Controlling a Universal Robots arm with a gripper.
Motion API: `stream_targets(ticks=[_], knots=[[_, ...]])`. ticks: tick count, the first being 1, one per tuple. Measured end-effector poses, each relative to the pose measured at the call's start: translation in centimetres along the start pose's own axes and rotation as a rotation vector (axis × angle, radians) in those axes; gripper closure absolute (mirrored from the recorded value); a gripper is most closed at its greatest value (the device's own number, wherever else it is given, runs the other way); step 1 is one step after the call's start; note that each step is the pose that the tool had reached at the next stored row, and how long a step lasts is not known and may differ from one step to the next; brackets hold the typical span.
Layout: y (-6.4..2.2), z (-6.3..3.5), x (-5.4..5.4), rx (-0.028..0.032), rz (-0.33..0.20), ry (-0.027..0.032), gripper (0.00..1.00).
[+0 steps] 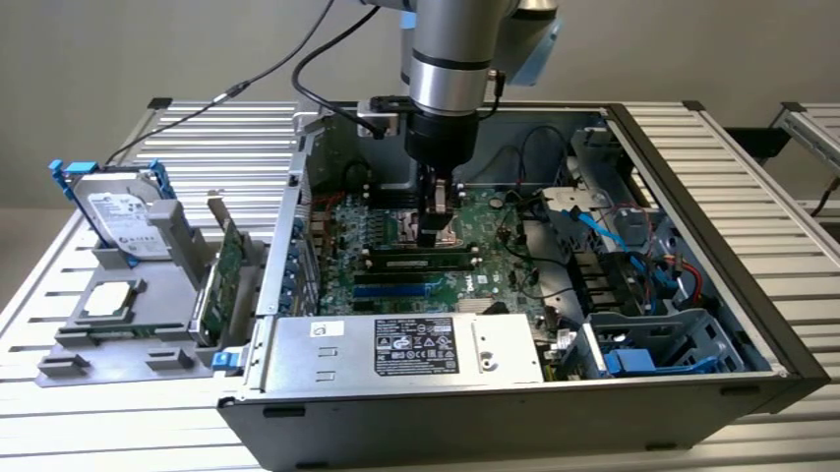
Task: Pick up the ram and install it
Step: 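Press down the ram until it locks into place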
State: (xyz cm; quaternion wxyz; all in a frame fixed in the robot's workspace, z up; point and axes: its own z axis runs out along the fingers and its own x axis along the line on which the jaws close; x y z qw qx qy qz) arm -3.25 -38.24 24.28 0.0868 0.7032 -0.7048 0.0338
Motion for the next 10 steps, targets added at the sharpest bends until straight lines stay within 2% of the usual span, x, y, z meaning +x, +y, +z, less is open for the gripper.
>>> stream_targets(ticks=[10], knots=[[0.00, -0.01, 0.00, -0.0001, 0.000, 0.0002, 0.89]])
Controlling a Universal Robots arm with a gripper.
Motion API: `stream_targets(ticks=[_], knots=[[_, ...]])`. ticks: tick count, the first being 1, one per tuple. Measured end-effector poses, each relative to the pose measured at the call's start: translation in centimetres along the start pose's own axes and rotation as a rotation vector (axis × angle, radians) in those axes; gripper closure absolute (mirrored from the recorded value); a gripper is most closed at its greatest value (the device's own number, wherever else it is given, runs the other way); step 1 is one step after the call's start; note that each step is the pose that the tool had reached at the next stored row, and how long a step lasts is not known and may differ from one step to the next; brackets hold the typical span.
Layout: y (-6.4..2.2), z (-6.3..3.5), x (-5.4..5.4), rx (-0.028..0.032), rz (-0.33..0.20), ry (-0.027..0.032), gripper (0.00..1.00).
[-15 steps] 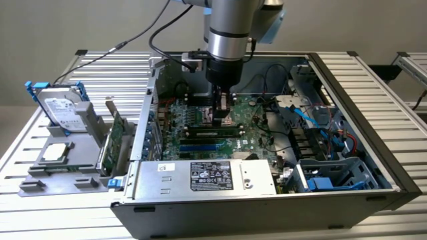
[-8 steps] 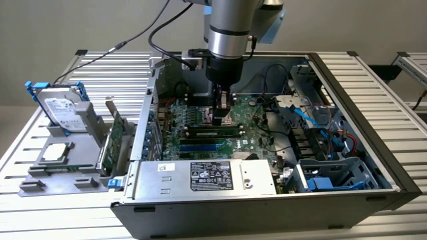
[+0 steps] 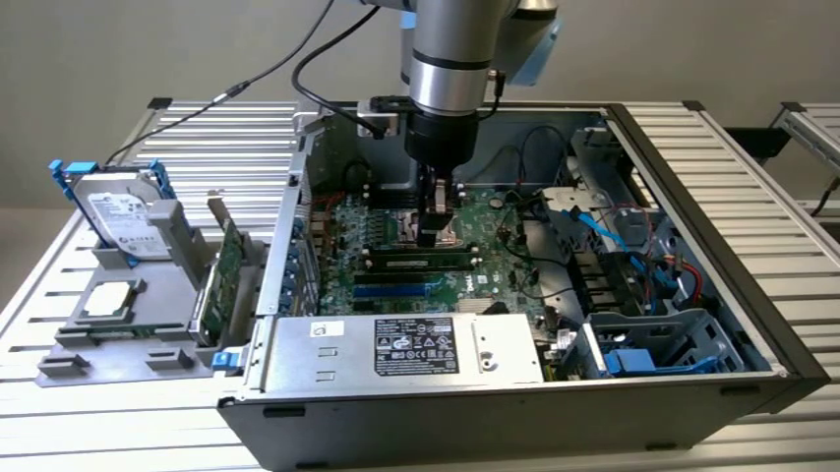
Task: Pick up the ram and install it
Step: 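Press down the ram until it locks into place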
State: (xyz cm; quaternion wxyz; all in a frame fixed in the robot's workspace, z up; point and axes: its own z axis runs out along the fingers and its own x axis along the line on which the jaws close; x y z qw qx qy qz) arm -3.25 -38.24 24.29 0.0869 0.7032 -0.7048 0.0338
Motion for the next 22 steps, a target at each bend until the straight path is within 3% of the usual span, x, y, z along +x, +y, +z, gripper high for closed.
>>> stream_targets(ticks=[4, 22], knots=[[0.00, 0.00, 0.00, -0.0009, 0.005, -0.0003, 0.89], [0.01, -0.10, 0.02, -0.0406, 0.237, -0.0184, 0.89]])
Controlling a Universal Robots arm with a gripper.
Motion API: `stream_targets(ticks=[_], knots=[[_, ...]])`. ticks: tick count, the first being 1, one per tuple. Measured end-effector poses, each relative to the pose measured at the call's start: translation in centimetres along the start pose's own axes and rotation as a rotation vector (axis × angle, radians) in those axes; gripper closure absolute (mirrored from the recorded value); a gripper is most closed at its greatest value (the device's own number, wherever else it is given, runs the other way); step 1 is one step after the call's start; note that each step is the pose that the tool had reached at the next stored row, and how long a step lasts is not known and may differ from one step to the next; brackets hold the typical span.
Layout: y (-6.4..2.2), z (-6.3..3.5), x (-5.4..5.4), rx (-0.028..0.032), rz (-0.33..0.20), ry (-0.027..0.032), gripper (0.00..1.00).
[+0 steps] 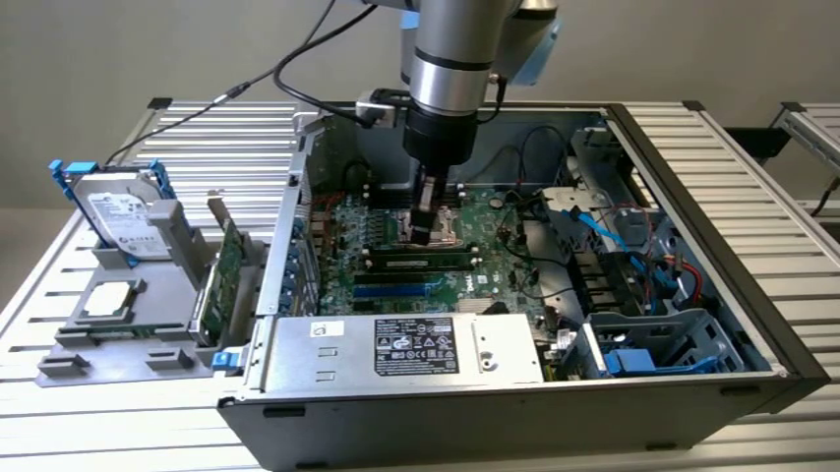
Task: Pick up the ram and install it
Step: 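Press down the ram until it locks into place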
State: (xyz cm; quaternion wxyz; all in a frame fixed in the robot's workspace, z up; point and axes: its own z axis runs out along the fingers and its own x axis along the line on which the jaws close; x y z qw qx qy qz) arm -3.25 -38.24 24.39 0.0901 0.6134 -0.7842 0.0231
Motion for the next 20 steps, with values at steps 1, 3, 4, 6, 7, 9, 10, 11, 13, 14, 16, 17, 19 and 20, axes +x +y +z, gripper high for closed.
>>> stream_targets(ticks=[1, 3, 4, 6, 7, 9, 10, 11, 13, 14, 16, 17, 19, 20], knots=[[0.00, 0.00, 0.00, -0.0021, 0.012, -0.0010, 0.89], [0.00, -0.01, 0.00, -0.0063, 0.037, -0.0029, 0.89], [0.00, -0.01, 0.00, -0.0084, 0.049, -0.0039, 0.89], [0.00, -0.01, 0.00, -0.0126, 0.075, -0.0058, 0.89], [0.01, -0.01, 0.00, -0.0142, 0.086, -0.0069, 0.89], [0.01, -0.02, 0.01, -0.0159, 0.109, -0.0090, 0.89], [0.01, -0.03, 0.01, -0.0149, 0.119, -0.0106, 0.89], [0.01, -0.05, 0.00, -0.0130, 0.128, -0.0124, 0.89], [0.01, -0.07, -0.01, -0.0083, 0.148, -0.0165, 0.89], [0.01, -0.09, -0.02, -0.0060, 0.158, -0.0184, 0.89], [0.02, -0.11, -0.03, -0.0019, 0.178, -0.0222, 0.89], [0.02, -0.12, -0.04, -0.0001, 0.189, -0.0239, 0.89], [0.02, -0.14, -0.05, 0.0022, 0.211, -0.0275, 0.89], [0.03, -0.15, -0.05, 0.0028, 0.222, -0.0290, 0.89]])
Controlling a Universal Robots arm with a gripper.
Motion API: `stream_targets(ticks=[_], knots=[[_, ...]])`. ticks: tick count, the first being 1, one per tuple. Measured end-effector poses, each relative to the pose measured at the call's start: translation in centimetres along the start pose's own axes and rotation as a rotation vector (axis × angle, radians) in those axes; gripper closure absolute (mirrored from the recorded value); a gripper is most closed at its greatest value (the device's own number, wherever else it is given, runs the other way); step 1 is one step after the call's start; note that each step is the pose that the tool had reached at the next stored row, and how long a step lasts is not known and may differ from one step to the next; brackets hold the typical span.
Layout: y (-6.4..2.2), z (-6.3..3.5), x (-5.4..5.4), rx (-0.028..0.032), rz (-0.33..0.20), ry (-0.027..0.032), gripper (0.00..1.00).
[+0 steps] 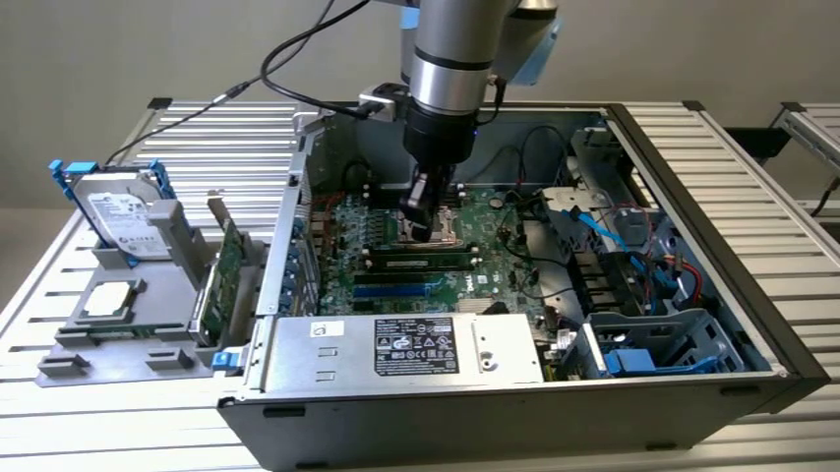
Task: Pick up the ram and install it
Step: 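Press down the ram until it locks into place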
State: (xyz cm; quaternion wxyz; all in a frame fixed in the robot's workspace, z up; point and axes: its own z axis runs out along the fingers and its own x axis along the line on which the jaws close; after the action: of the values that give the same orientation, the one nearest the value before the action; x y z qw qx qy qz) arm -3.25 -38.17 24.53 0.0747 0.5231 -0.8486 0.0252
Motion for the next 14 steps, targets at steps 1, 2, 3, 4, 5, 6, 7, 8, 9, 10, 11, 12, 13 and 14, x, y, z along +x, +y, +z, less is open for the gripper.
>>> stream_targets(ticks=[1, 2, 3, 4, 5, 6, 7, 8, 9, 10, 11, 12, 13, 14], knots=[[0.01, -0.01, 0.00, 0.0004, 0.012, -0.0015, 0.89], [0.01, -0.01, -0.01, 0.0007, 0.023, -0.0029, 0.89], [0.01, -0.02, -0.01, 0.0007, 0.035, -0.0042, 0.89], [0.01, -0.01, -0.01, 0.0003, 0.047, -0.0054, 0.89], [0.01, -0.01, -0.01, -0.0004, 0.060, -0.0065, 0.89], [0.01, -0.02, 0.00, -0.0012, 0.072, -0.0074, 0.89], [0.01, -0.02, -0.01, -0.0021, 0.085, -0.0083, 0.89], [0.01, -0.02, -0.01, -0.0032, 0.097, -0.0091, 0.89], [0.01, -0.02, 0.00, -0.0043, 0.111, -0.0099, 0.89], [0.01, -0.02, -0.01, -0.0055, 0.123, -0.0107, 0.89], [0.01, -0.02, -0.01, -0.0066, 0.136, -0.0116, 0.89], [0.01, -0.02, -0.01, -0.0078, 0.149, -0.0126, 0.89], [0.01, -0.02, -0.01, -0.0091, 0.163, -0.0132, 0.89], [0.01, -0.02, 0.00, -0.0103, 0.176, -0.0141, 0.89]])
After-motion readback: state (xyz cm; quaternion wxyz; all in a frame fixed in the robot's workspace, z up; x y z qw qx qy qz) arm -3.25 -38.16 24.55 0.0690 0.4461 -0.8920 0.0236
